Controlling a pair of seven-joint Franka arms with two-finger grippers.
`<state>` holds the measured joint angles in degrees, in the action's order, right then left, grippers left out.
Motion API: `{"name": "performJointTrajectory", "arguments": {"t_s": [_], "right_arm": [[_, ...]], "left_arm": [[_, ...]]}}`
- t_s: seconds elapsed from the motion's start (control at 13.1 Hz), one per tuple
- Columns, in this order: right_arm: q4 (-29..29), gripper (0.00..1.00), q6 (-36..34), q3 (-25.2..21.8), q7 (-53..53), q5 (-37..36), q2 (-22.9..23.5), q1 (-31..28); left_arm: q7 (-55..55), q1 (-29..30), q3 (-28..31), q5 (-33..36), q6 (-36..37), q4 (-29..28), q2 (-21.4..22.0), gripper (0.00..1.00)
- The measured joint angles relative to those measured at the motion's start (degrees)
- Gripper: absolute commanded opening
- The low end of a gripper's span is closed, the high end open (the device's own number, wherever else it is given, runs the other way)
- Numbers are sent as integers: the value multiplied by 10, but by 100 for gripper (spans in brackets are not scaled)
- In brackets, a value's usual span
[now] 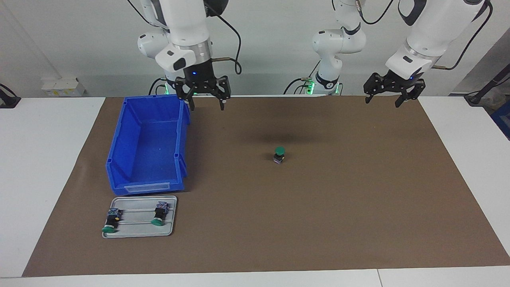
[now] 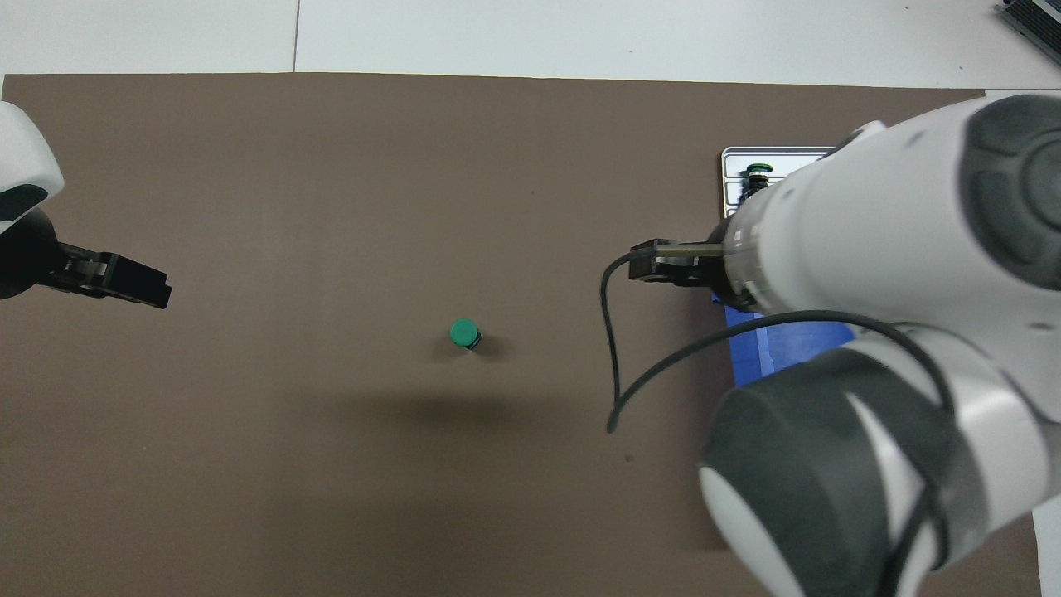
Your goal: Place and press button with both arms
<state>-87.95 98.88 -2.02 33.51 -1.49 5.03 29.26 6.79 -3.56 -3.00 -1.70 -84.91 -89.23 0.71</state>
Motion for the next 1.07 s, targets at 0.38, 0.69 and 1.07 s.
{"name": "performJointTrajectory", "arguments": {"t_s": [0.38, 0.69, 1.07], "right_arm": [[31, 92, 125, 0, 211, -22, 153, 111], [42, 91, 177, -1, 251, -41, 229, 129], [65, 90, 232, -4, 277, -57, 297, 147]], "left_arm": [[0, 0, -1, 0, -11, -1, 0, 100], [0, 0, -1, 1, -32, -3, 0, 100], [0, 1, -1, 1, -32, -5, 0, 100]]}}
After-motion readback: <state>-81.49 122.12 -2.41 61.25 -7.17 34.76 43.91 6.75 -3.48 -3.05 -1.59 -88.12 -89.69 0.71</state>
